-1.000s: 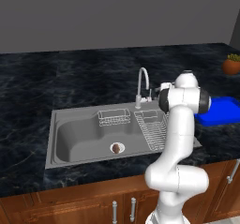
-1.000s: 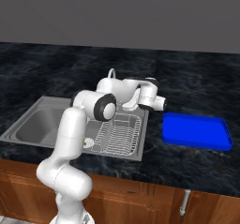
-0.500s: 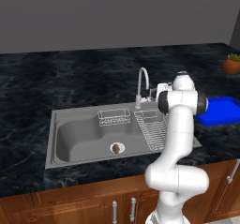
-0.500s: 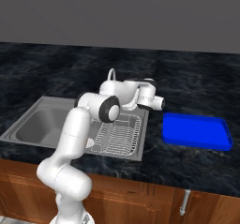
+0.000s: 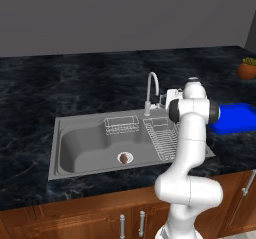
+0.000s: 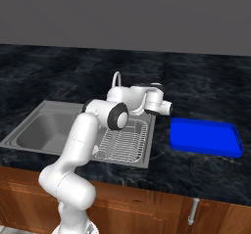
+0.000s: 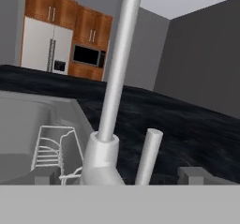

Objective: Pick up all produce items and place them in the sink. Turn on the sink faucet to wash them. Then turn the sink off and put them in the tray.

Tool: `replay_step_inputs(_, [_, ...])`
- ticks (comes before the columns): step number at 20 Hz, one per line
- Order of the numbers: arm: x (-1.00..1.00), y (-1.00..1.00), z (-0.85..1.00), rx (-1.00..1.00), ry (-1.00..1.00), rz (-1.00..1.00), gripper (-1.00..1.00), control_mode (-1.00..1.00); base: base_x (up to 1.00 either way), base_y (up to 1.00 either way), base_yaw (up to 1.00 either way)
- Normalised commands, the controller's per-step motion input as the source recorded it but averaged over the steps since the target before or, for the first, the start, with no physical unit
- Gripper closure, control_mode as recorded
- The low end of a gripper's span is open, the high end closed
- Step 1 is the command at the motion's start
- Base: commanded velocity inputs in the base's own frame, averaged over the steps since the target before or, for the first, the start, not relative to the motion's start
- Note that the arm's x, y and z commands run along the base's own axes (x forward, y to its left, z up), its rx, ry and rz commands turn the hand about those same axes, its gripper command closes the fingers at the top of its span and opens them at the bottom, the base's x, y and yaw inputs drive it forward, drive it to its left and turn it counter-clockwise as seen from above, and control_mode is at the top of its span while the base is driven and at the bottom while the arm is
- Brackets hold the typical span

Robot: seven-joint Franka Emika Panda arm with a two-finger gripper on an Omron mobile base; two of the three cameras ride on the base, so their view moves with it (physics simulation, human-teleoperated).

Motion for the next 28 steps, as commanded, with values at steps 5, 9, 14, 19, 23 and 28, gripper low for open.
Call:
replay_step_inputs(5, [0.15, -0.02, -0.05, 0.00, 0.00, 0.00, -1.00, -1.00, 0.00, 0.00, 0.00])
replay_step_inputs(9, [0.16, -0.01, 0.00, 0.00, 0.00, 0.00, -1.00, -1.00, 0.00, 0.00, 0.00])
replay_step_inputs(14, [0.18, 0.00, 0.00, 0.00, 0.00, 0.00, -1.00, -1.00, 0.00, 0.00, 0.00])
replay_step_inputs(19, [0.15, 0.00, -0.02, 0.00, 0.00, 0.00, -1.00, -1.00, 0.00, 0.00, 0.00])
replay_step_inputs(23, [0.00, 0.13, 0.00, 0.00, 0.00, -0.02, -1.00, -1.00, 0.00, 0.00, 0.00])
replay_step_inputs(28, [0.00, 0.24, 0.00, 0.00, 0.00, -0.05, -1.00, -1.00, 0.00, 0.00, 0.00])
